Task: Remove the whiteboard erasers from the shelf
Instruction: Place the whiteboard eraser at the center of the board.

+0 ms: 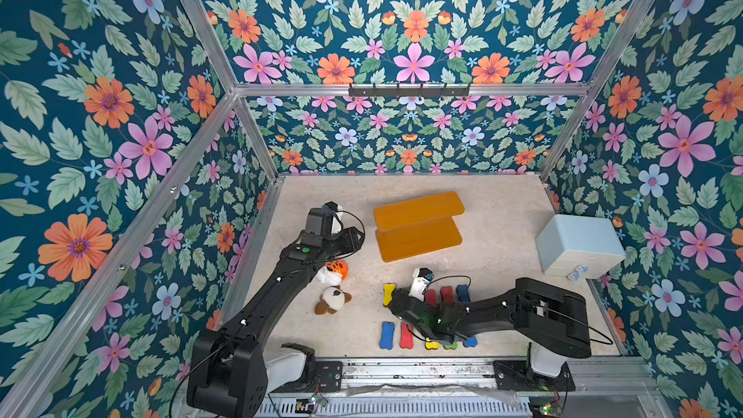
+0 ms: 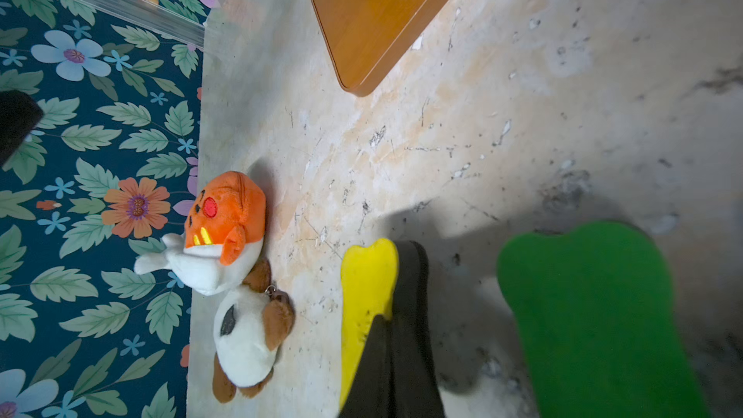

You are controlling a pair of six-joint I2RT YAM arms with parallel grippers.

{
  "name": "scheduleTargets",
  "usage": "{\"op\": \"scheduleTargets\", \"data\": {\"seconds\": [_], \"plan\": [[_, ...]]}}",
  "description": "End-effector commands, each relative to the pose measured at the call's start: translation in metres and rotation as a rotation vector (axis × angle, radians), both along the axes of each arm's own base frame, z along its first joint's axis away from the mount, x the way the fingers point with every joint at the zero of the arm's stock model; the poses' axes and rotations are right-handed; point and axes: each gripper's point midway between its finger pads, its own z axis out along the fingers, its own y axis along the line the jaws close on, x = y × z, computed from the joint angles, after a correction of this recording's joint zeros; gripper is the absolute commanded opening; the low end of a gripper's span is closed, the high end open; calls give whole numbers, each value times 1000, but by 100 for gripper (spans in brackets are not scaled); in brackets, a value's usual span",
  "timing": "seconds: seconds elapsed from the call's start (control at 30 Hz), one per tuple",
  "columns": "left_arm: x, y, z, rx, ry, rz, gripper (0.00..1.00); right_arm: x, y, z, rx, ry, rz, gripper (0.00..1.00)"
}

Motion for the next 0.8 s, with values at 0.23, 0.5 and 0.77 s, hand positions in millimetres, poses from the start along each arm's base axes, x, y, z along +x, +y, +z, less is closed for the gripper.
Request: {"op": "scheduleTargets", "data": {"seconds": [0.23,0.5,0.77], "plan": [[1,2,2,17,-15,-5,58,-6,-3,-7,4,37,-10,10],[2,4,6,23,-35,1,59,-4,1,21,-1,-21,33,32],[14,37,35,170,-211,117,98,20,-42,122,-253,-398,72,60]]}}
